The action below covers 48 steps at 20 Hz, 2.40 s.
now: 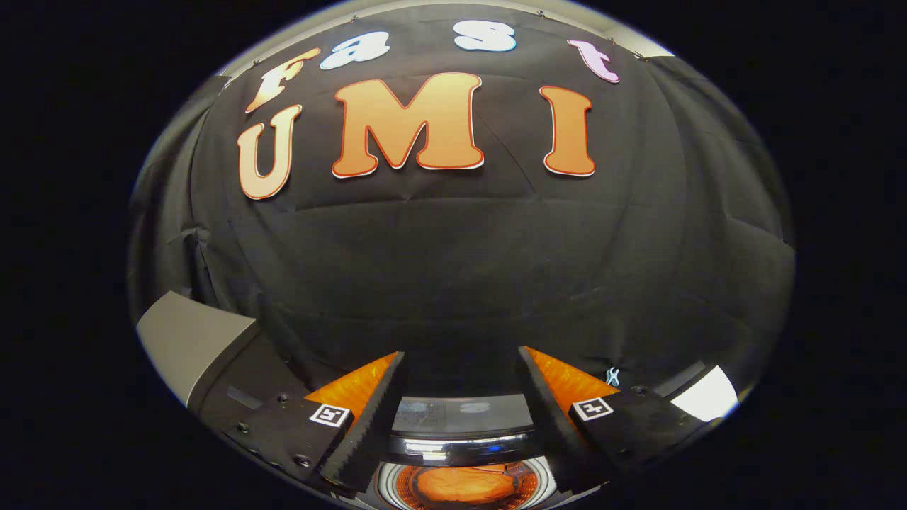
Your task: Put the clothes into the washing machine and then close the washing machine lid.
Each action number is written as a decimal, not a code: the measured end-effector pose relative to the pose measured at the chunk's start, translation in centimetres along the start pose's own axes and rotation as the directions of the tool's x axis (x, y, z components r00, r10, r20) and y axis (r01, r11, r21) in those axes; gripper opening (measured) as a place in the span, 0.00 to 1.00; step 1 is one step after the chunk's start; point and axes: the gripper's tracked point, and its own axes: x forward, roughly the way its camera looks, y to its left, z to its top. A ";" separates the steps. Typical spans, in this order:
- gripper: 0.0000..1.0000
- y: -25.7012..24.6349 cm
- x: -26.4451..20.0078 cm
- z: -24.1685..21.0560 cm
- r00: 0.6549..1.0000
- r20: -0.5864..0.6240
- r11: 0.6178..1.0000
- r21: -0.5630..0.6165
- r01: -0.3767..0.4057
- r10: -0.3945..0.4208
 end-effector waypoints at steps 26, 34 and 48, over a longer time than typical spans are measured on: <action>0.99 2.9 -11.8 -5.0 0.998 0.060 0.999 0.032 0.001 -0.003; 0.98 5.4 -19.0 6.1 0.975 0.217 0.999 -0.006 -0.045 0.046; 0.98 7.2 -30.4 13.9 0.931 0.356 0.997 -0.016 -0.077 0.078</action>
